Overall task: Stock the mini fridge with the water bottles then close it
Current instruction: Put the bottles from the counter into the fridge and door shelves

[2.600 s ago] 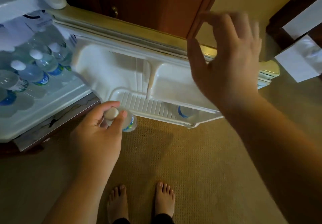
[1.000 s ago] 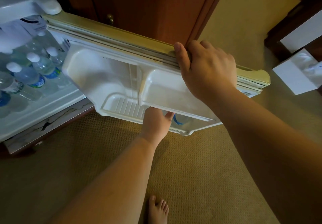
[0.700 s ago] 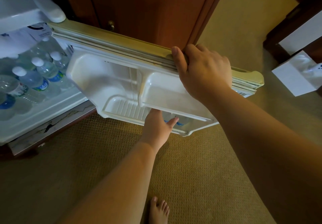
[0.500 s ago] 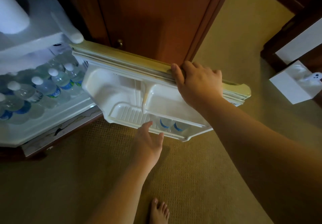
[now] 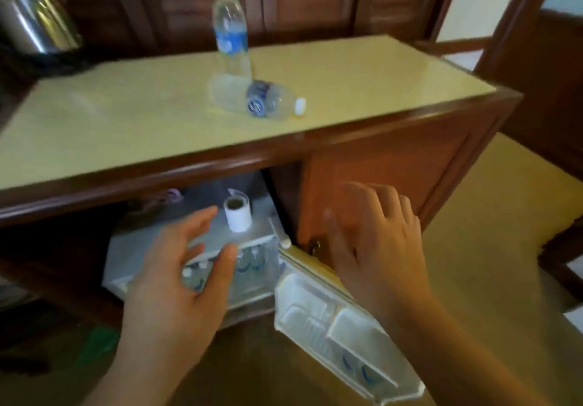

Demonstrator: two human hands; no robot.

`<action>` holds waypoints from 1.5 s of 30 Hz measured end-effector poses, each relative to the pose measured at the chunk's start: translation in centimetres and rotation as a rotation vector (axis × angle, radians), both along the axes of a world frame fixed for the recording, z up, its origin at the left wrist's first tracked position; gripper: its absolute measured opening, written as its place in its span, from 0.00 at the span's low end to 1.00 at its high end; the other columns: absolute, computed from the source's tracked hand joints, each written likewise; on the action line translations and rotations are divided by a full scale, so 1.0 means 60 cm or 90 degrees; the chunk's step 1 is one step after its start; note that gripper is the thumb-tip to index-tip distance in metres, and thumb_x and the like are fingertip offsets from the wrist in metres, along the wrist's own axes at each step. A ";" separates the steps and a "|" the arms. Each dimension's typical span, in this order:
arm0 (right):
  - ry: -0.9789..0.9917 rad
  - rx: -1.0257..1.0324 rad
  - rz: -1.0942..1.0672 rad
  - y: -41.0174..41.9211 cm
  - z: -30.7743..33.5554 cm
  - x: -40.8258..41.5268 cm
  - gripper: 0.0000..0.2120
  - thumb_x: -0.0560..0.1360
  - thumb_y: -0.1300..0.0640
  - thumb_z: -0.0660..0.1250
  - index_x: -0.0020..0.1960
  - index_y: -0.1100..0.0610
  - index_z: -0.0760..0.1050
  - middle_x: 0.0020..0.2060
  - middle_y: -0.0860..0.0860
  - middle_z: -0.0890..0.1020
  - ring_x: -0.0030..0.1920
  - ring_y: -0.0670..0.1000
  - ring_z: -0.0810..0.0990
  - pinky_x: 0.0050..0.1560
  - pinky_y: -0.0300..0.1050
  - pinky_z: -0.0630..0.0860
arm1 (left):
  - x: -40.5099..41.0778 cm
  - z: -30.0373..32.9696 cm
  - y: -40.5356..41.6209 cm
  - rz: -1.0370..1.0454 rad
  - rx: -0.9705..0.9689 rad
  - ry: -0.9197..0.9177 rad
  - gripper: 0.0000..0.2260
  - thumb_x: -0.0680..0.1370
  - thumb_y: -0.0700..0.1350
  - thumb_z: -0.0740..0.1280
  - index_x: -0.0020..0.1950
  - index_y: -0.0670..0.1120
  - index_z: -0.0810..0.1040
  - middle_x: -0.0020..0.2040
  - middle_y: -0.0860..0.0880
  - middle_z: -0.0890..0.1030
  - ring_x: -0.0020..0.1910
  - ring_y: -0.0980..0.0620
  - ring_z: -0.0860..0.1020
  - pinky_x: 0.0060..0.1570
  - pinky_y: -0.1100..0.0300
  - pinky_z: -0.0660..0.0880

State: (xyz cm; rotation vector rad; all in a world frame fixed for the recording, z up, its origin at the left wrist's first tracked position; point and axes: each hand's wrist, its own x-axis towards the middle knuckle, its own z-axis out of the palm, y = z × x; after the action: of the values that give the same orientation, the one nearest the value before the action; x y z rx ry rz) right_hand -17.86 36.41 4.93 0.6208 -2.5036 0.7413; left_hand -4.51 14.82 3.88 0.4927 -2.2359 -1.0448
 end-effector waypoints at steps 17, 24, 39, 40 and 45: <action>-0.207 0.192 0.072 -0.266 0.226 -0.262 0.33 0.75 0.41 0.70 0.75 0.44 0.61 0.64 0.49 0.72 0.63 0.54 0.72 0.57 0.50 0.76 | -0.204 0.259 -0.231 -0.028 -0.079 -0.025 0.26 0.77 0.58 0.73 0.72 0.68 0.66 0.63 0.62 0.79 0.62 0.61 0.77 0.61 0.56 0.78; -0.328 0.233 0.040 -0.256 0.151 -0.336 0.34 0.78 0.50 0.71 0.79 0.40 0.58 0.63 0.48 0.79 0.58 0.52 0.80 0.57 0.47 0.78 | -0.491 0.360 -0.274 -0.116 -0.183 -0.075 0.32 0.78 0.66 0.69 0.79 0.70 0.57 0.69 0.49 0.76 0.56 0.55 0.73 0.48 0.63 0.68; -0.196 -0.129 0.047 -0.067 0.138 -0.068 0.22 0.77 0.39 0.71 0.69 0.42 0.77 0.50 0.39 0.80 0.42 0.41 0.84 0.38 0.34 0.80 | -0.353 0.258 -0.187 -0.065 -0.145 0.054 0.10 0.81 0.55 0.71 0.62 0.58 0.83 0.50 0.58 0.87 0.46 0.58 0.85 0.46 0.57 0.83; -0.168 -0.155 0.034 -0.049 0.145 -0.042 0.19 0.77 0.40 0.72 0.67 0.42 0.78 0.48 0.40 0.80 0.40 0.42 0.84 0.35 0.33 0.78 | -0.311 0.253 -0.173 -0.064 -0.141 0.071 0.10 0.81 0.56 0.71 0.61 0.58 0.82 0.49 0.60 0.86 0.45 0.62 0.83 0.42 0.60 0.82; -0.135 -0.171 0.046 0.036 0.159 0.070 0.11 0.78 0.47 0.72 0.60 0.44 0.81 0.47 0.40 0.78 0.43 0.44 0.84 0.38 0.34 0.78 | -0.122 0.230 -0.084 -0.062 -0.109 0.121 0.10 0.81 0.58 0.70 0.60 0.57 0.82 0.47 0.67 0.83 0.46 0.66 0.83 0.41 0.68 0.78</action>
State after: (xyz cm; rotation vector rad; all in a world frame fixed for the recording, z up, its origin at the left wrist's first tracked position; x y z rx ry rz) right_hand -13.67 38.55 14.50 0.5632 -2.5160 1.2021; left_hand -11.85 9.77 17.71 0.2029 -2.1720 -0.8975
